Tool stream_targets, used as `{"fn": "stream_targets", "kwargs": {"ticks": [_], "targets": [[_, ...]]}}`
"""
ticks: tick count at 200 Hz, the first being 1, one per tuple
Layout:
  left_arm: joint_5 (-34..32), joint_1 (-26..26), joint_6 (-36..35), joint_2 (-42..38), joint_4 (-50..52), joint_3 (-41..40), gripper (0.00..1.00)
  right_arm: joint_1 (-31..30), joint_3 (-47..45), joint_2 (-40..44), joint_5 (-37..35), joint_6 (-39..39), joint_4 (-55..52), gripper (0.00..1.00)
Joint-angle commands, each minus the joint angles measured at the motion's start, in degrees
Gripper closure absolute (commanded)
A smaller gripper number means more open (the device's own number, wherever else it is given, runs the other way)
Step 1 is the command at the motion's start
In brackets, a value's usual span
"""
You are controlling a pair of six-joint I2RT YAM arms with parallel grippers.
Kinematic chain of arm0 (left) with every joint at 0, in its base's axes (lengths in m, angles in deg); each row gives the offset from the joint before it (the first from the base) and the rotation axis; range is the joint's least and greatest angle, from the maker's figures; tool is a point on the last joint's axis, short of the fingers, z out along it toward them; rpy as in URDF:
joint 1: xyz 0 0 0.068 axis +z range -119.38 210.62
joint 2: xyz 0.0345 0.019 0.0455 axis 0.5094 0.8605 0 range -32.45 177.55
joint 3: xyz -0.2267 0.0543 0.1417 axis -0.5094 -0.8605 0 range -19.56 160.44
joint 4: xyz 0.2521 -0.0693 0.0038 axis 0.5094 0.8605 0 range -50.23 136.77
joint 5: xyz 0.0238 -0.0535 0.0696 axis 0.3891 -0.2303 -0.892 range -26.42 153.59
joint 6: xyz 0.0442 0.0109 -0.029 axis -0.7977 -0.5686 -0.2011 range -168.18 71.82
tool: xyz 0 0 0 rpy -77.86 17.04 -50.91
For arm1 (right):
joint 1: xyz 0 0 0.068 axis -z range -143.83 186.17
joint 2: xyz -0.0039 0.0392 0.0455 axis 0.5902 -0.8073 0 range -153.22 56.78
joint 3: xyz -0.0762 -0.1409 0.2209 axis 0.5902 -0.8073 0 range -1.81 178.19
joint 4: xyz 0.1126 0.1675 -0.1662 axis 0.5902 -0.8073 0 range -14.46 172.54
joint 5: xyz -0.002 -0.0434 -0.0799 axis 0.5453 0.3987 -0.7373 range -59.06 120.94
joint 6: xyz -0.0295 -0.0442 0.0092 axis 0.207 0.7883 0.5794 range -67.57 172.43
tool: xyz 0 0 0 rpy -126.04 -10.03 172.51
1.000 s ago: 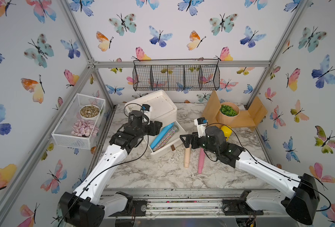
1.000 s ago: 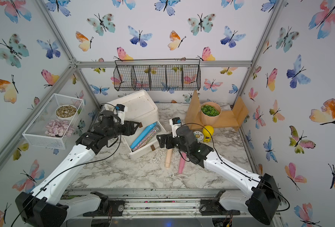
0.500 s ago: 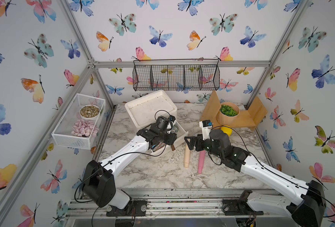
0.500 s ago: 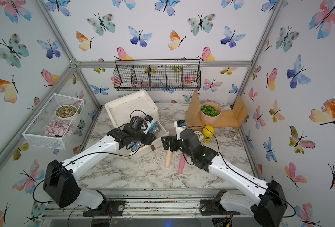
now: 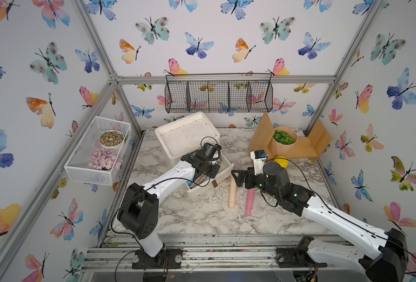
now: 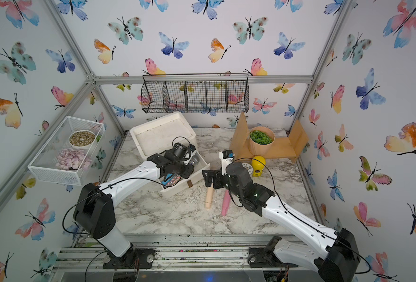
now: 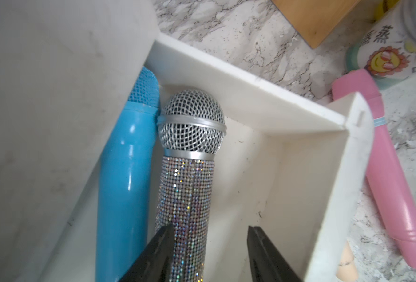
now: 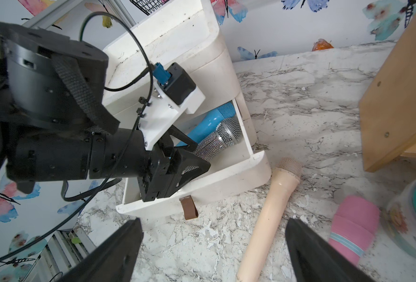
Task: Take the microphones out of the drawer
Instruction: Pick up the microphone from the drawer.
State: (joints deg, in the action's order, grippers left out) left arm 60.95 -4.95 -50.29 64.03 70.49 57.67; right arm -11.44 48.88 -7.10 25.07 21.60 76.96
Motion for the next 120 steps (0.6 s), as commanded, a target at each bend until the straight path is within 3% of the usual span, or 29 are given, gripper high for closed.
{"fn": "stream_targets", "kwargs": {"ticks": [1, 120], "targets": [[-3.9, 0.1, -0.3, 1.7, 1.1, 0.7, 0.46, -0.2, -0.7, 1.1, -1.6, -0.2, -1.2, 0.02], [-7.2, 0.1, -1.5, 4.9, 1.0, 0.3, 0.46, -0.2, -0.9, -0.4, -1.6, -0.2, 0.0, 0.02]]}}
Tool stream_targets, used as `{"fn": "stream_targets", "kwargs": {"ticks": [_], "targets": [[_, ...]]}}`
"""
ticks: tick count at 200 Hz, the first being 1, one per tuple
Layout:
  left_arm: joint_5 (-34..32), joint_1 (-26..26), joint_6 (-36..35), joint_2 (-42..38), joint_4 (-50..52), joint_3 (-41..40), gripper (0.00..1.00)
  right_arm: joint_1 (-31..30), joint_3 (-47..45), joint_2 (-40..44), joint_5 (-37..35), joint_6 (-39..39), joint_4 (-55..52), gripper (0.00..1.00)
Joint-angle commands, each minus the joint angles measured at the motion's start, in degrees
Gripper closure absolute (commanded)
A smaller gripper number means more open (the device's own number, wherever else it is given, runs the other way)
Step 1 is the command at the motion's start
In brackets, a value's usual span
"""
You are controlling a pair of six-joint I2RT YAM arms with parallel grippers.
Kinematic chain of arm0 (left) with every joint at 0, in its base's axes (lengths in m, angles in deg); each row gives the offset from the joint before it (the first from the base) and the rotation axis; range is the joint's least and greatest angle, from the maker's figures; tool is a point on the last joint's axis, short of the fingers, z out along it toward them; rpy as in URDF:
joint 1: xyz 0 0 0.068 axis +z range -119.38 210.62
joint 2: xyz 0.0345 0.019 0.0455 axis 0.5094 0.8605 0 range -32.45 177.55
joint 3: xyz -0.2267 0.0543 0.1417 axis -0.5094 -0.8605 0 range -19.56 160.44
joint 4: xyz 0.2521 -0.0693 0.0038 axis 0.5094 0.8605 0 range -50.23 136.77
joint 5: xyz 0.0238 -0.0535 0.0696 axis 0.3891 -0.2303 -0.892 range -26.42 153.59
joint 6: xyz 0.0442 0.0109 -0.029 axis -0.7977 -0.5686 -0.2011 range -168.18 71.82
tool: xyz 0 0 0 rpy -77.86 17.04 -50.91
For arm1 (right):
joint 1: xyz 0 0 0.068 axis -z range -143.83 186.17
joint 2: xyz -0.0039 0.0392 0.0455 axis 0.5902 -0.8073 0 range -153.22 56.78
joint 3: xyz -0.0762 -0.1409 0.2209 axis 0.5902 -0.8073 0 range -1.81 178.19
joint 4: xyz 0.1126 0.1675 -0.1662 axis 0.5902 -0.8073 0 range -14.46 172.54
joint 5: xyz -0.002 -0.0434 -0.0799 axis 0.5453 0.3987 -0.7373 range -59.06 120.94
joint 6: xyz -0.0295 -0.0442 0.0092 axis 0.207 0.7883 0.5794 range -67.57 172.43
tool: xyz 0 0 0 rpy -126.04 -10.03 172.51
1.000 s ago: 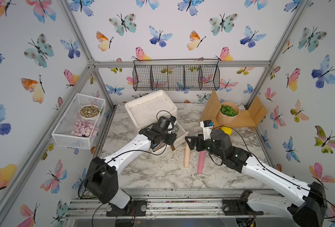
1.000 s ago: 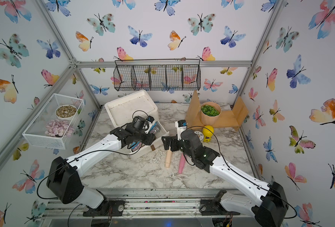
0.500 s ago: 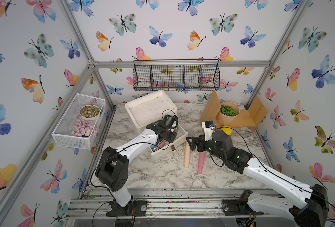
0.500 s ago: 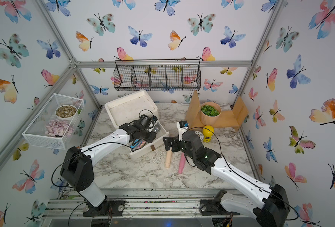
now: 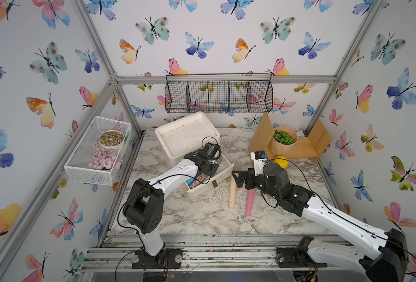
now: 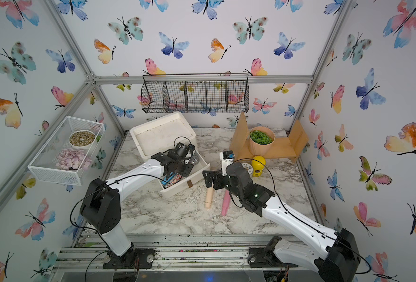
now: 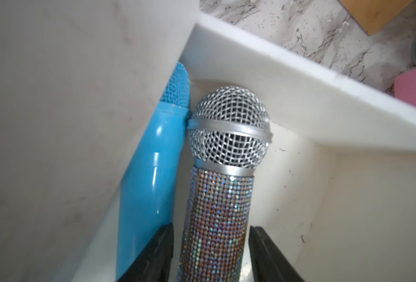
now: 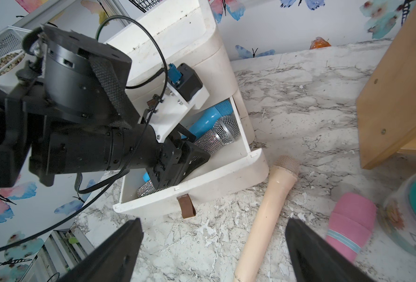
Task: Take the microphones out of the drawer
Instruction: Pick up the microphone from the drawer.
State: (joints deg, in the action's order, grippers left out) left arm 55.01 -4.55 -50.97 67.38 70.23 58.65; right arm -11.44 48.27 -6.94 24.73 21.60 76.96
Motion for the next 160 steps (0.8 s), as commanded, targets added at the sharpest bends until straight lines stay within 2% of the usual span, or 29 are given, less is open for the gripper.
{"fn": "stream_targets", "kwargs": {"ticks": [1, 21, 108, 160], "targets": [[-1.3, -0.3, -0.8, 1.5, 1.2, -0.7, 0.46, -0.2, -0.2, -0.5, -1.3, -0.2, 0.0, 0.02], [-1.3, -0.3, -1.1, 1.8, 1.0, -0.9, 0.5, -0.2, -0.2, -0.6, -1.3, -0.1, -0.1, 0.02], [-2.3, -0.5, -1.4, 3.4, 0.5, -1.0, 0.46, -0.2, -0.5, -0.1, -1.3, -0.5, 0.1, 0.02], [-2.4, -0.9, -1.6, 2.9, 0.0, -1.0, 0.65, -0.2, -0.7, 0.0, -1.2, -0.6, 0.4, 0.02]]}}
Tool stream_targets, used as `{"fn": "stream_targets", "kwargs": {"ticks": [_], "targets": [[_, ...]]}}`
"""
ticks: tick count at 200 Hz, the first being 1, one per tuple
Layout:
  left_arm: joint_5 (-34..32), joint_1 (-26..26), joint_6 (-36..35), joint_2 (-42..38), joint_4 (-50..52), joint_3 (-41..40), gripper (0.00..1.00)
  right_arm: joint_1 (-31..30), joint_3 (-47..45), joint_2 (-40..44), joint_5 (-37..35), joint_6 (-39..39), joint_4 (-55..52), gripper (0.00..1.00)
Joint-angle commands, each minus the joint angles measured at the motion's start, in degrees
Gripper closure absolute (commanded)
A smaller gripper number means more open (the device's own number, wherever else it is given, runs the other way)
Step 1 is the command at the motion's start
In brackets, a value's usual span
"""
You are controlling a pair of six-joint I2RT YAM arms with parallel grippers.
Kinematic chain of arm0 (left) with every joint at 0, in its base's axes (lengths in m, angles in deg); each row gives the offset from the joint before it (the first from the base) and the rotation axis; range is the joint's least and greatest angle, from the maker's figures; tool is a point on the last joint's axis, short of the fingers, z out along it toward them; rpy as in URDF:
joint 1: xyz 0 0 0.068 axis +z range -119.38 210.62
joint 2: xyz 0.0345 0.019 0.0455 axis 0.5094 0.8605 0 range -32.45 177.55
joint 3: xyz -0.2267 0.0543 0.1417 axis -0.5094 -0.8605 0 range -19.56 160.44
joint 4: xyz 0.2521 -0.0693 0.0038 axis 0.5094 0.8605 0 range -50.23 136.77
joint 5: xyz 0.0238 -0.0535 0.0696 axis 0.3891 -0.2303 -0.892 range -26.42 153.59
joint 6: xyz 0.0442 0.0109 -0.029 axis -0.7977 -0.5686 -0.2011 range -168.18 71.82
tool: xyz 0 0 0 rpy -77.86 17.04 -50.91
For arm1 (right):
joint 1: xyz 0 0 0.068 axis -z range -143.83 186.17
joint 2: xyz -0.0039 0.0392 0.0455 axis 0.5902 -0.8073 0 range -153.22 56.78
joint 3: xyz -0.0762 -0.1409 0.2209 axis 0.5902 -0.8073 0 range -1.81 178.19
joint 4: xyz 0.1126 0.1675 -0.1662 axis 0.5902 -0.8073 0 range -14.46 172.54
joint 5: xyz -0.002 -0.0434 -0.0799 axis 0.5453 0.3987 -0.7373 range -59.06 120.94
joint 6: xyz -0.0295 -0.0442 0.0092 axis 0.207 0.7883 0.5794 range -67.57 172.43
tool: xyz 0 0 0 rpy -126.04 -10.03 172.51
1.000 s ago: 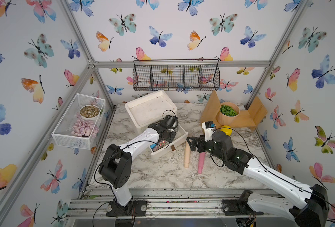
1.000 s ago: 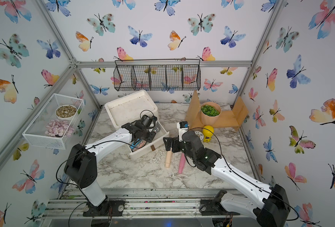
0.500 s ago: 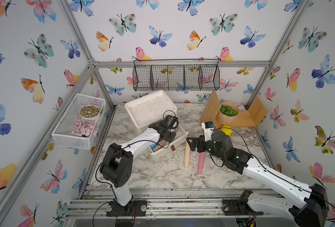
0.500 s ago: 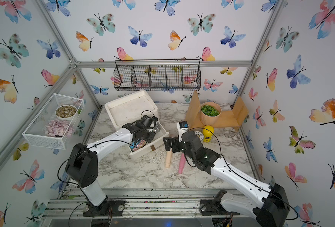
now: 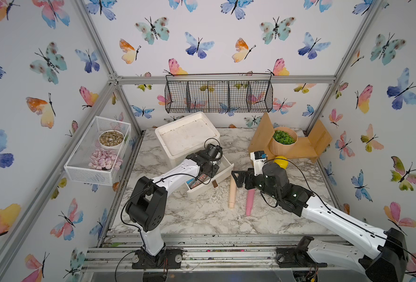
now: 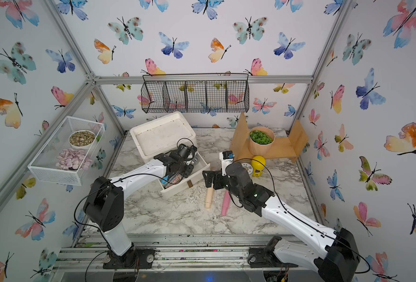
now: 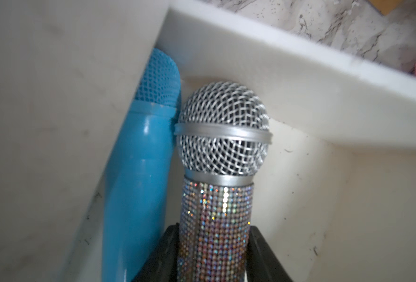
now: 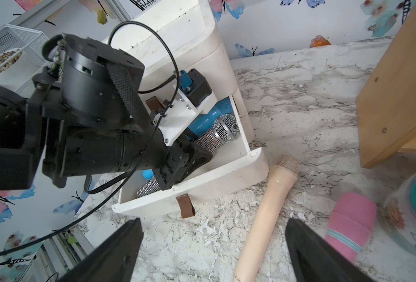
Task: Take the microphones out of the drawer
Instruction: Pick up the microphone from the drawer.
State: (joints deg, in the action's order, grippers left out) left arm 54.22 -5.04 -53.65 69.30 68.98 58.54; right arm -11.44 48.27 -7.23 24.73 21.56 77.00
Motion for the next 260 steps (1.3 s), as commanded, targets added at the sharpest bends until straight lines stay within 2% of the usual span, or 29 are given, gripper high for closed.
{"fn": "stream_targets", "kwargs": {"ticks": [1, 105, 169, 207, 260], "targets": [[-1.6, -0.5, 1.1, 1.0, 1.2, -0.9, 0.65, -0.2, -0.7, 0.4, -1.2, -0.5, 0.4, 0.02], [-1.5, -0.6, 0.4, -5.2, 1.4, -0.4, 0.73, -0.2, -0.6, -0.2, -1.2, -0.6, 1.1, 0.02], [-1.8, -0.7, 0.7, -8.6, 1.1, -1.6, 0.73, -0.2, -0.2, -0.7, -0.9, -0.6, 1.7, 0.02], [1.9, -0.7, 1.8, -11.5, 0.4, -1.7, 0.74, -0.2, 0.2, -1.0, -0.7, -0.6, 1.7, 0.02], [2.9, -0.6, 3.5, -15.7, -1.3, -1.2, 0.73, -0.2, 0.3, -0.4, -1.6, -0.6, 2.2, 0.02]]}}
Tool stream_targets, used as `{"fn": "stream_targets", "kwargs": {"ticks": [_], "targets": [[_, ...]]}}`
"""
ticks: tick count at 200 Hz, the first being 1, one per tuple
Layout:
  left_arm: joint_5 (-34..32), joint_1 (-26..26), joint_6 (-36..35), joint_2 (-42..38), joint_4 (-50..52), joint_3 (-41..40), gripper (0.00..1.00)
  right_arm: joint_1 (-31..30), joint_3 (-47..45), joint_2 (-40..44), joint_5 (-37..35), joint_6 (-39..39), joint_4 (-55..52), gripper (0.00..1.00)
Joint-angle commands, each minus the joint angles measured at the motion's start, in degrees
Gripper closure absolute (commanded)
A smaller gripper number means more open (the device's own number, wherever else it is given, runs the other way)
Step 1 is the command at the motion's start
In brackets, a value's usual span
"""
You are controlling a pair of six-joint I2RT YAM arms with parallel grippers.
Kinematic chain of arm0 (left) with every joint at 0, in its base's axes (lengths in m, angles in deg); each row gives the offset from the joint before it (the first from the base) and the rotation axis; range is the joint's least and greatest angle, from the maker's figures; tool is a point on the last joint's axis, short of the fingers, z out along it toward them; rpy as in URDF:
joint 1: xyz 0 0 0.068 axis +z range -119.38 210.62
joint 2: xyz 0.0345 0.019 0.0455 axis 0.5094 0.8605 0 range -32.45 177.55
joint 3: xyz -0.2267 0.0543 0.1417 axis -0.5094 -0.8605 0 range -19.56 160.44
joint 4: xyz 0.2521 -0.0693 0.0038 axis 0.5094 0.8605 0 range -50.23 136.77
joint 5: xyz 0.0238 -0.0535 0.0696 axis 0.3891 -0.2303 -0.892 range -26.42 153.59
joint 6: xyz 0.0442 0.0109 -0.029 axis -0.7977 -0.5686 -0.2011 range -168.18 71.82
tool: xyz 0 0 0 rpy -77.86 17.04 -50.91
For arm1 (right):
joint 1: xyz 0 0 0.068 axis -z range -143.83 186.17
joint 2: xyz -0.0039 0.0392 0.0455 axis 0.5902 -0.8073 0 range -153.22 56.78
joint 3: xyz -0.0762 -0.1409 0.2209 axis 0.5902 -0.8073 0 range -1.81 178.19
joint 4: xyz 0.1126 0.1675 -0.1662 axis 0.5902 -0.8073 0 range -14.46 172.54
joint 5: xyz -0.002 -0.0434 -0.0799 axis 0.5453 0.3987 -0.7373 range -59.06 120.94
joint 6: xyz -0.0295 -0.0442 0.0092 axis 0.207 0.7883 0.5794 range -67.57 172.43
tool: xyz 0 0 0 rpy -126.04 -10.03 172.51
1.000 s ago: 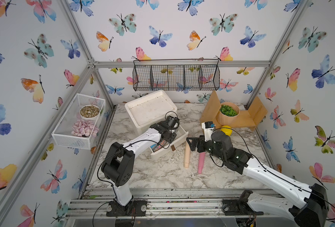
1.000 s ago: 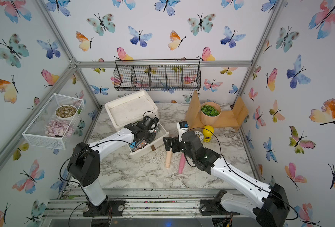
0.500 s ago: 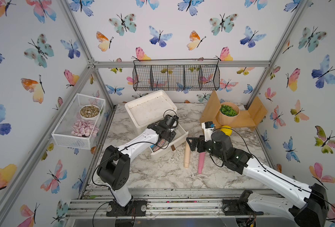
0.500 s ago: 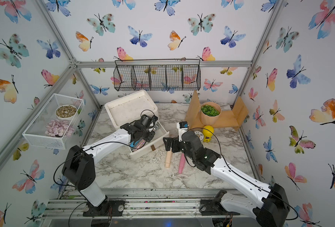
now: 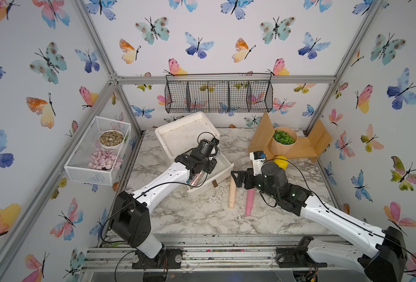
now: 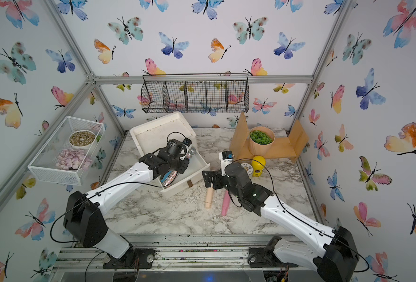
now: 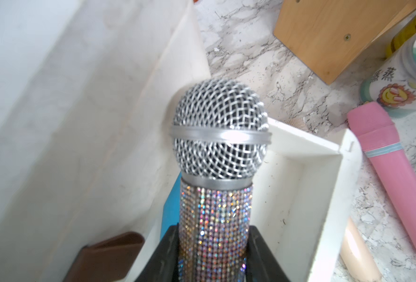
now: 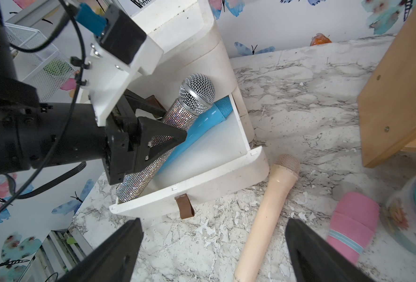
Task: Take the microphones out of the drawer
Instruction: Pick up the microphone from the drawer.
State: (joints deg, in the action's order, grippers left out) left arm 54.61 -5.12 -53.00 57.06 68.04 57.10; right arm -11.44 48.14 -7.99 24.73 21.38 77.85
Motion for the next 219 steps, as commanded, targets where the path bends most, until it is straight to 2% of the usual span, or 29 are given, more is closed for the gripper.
{"fn": "stream_targets", "kwargs": {"ticks": [1, 25, 50, 105, 144, 182, 219], "targets": [[2.5, -0.5, 2.9, -3.6, -0.4, 0.3, 0.73, -0.2, 0.4, 0.3, -1.6, -0.4, 1.4, 0.02], [3.8, -0.4, 5.3, -4.4, -0.5, 1.8, 0.73, -0.2, 0.2, 0.9, -2.0, -0.3, 1.9, 0.02], [8.1, -0.5, 9.4, -4.9, -1.3, 2.9, 0.74, -0.2, 0.1, 1.5, -2.8, 0.2, 1.5, 0.02], [13.0, -1.0, 25.4, -6.0, -8.4, -0.2, 0.76, -0.2, -1.7, 4.7, -7.6, 0.2, -0.4, 0.02], [10.5, -5.6, 33.7, -5.8, -14.9, -4.1, 0.76, -0.2, -3.4, 8.0, -12.0, -0.3, -1.6, 0.02], [8.1, -10.3, 37.1, -3.5, -18.7, -5.1, 0.75, -0.2, -4.7, 10.8, -15.7, -1.2, -3.1, 0.02], [6.7, -13.0, 35.2, 2.1, -18.4, -2.9, 0.75, -0.2, -6.2, 13.2, -18.1, -2.2, -3.7, 0.02]]}}
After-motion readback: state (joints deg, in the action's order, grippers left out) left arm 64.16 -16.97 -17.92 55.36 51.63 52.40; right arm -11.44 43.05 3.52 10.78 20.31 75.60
